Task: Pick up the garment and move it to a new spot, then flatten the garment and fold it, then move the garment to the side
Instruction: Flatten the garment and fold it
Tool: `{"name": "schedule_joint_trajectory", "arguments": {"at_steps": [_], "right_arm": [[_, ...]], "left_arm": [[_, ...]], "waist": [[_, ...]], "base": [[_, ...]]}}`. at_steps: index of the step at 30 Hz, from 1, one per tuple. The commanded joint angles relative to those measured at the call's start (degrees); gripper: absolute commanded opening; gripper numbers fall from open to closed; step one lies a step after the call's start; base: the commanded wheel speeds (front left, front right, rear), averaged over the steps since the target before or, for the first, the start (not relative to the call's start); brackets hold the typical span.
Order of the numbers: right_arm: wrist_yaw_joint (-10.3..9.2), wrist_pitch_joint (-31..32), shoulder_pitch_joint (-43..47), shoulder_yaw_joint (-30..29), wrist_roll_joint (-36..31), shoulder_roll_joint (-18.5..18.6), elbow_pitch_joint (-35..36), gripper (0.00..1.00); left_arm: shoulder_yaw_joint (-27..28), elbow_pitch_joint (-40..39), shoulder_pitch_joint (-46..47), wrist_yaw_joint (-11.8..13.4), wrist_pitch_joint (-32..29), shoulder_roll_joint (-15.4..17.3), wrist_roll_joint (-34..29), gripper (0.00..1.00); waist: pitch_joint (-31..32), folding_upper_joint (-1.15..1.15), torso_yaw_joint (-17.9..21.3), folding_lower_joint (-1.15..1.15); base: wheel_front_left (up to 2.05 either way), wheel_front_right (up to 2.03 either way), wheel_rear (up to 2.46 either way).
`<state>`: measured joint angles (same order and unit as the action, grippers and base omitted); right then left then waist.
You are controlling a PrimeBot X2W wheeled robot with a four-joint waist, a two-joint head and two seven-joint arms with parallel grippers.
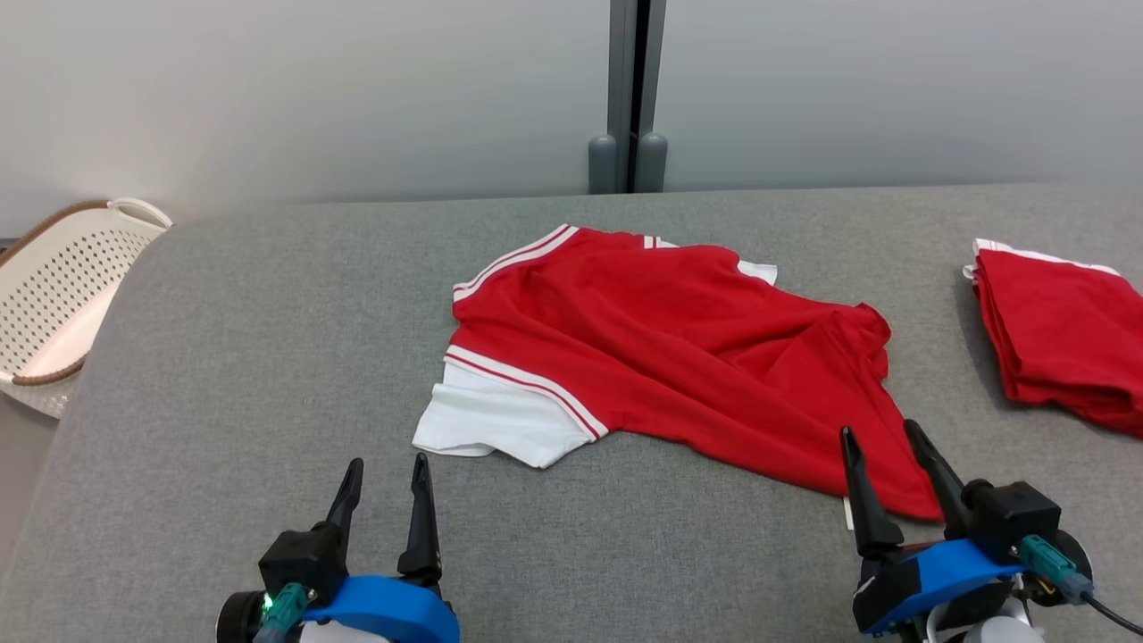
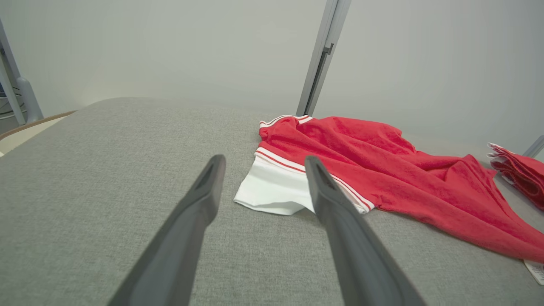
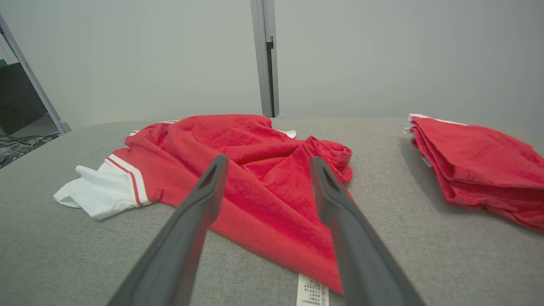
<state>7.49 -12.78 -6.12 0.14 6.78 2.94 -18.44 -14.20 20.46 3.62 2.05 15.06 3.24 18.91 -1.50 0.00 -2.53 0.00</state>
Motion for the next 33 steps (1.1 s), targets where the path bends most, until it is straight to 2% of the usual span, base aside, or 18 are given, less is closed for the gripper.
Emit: {"name": "schedule_joint_trajectory", "arguments": {"at_steps": [1,5,10,16,24,33], "right_arm": [[0.01,-0.6,-1.3,-0.1,0.3,-0.1,0.1,1.00],[0.01,-0.6,-1.8,-0.1,0.0,-0.1,0.2,1.00],[0.01,-0.9,-2.8,0.0,-0.4,-0.1,0.4,1.00],[0.01,-1.1,-3.6,0.5,-0.4,0.0,0.3,1.00],[0.01,-1.4,-3.8,0.1,-0.6,0.0,-0.2,1.00],[0.01,-1.6,-3.2,-0.1,-1.1,0.0,-0.4,1.00]], "left_arm": [[-0.2,0.3,1.4,0.1,0.2,0.3,-0.4,1.00],[0.1,3.2,4.5,0.2,-2.5,0.9,0.2,1.00],[0.4,9.6,10.7,-0.3,-10.5,1.6,1.5,1.00],[1.0,16.9,17.1,0.9,-17.9,2.6,2.4,1.00],[3.0,23.4,21.4,3.6,-22.2,3.9,3.8,1.00],[1.9,28.5,23.1,1.6,-24.4,5.1,4.2,1.00]], "waist": [[-0.5,0.00,-0.1,0.00],[-2.4,0.00,0.4,0.00],[-4.8,0.00,1.7,0.00],[-6.9,0.00,4.3,0.00],[-7.6,0.00,7.1,0.00],[-7.8,0.00,9.0,0.00]], "base": [[0.00,0.00,0.00],[0.00,0.00,0.00],[0.00,0.00,0.00],[0.00,0.00,0.00],[0.00,0.00,0.00],[0.00,0.00,0.00]]}}
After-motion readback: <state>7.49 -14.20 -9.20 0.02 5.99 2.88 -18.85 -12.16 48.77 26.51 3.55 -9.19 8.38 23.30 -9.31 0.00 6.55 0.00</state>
